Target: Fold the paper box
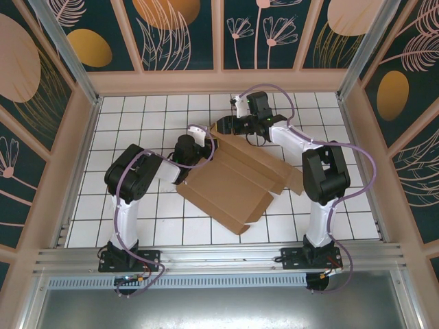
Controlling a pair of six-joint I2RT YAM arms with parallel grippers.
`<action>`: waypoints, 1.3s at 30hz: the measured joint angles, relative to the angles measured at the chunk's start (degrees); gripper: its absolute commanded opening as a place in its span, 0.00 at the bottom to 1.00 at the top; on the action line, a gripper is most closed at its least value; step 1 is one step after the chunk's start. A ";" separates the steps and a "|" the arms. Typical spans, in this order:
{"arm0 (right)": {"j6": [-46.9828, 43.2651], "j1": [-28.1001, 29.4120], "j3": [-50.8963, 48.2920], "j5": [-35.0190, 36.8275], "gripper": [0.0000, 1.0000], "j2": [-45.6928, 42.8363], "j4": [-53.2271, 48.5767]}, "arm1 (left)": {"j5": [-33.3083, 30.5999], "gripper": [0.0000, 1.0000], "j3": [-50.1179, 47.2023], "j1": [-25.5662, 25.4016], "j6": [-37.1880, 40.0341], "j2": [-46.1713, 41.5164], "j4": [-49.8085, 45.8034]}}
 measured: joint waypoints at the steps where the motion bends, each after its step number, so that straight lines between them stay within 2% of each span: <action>1: 0.00 0.00 0.00 0.00 0.59 0.00 0.00 | 0.00 0.19 0.00 0.00 0.17 0.00 0.02; 8: 0.02 -0.04 -0.04 -0.04 0.59 -0.07 0.00 | -0.92 0.23 0.00 0.00 -0.37 -0.02 0.00; 10: 0.00 -0.04 -0.04 -0.04 0.59 -0.07 0.00 | -1.05 0.30 -0.04 0.00 -0.37 -0.17 -0.04; 13: 0.02 0.00 -0.50 -0.66 0.59 -0.17 0.07 | -1.36 0.34 -0.35 0.00 -0.57 -0.96 -0.52; 24: 0.15 0.00 -1.03 -1.49 0.59 -0.37 0.44 | -1.51 0.35 -1.22 0.00 -0.59 -3.72 -1.25; 25: 0.15 0.00 -1.05 -1.60 0.59 -0.37 0.46 | -1.33 0.43 -1.16 0.00 -0.50 -3.69 -1.36; 26: 0.15 0.00 -1.05 -1.68 0.59 -0.37 0.48 | -1.16 0.43 -1.05 0.00 -0.70 -3.69 -1.57; 28: 0.15 0.00 -1.16 -1.99 0.59 -0.37 0.57 | -0.94 0.40 -0.11 0.00 -0.96 -3.61 -2.54; 31: 0.17 -0.07 -1.49 -1.92 0.59 -0.37 1.25 | -0.28 0.27 0.96 0.00 -1.16 -3.45 -4.13; 35: 0.17 -0.26 -1.86 -1.46 0.59 -0.44 2.25 | 0.02 0.00 2.95 -0.37 -0.66 -2.56 -5.79; 39: 0.13 -0.33 -2.23 -1.11 0.59 -0.61 2.60 | 0.24 0.00 3.52 -0.63 -0.04 -2.23 -6.27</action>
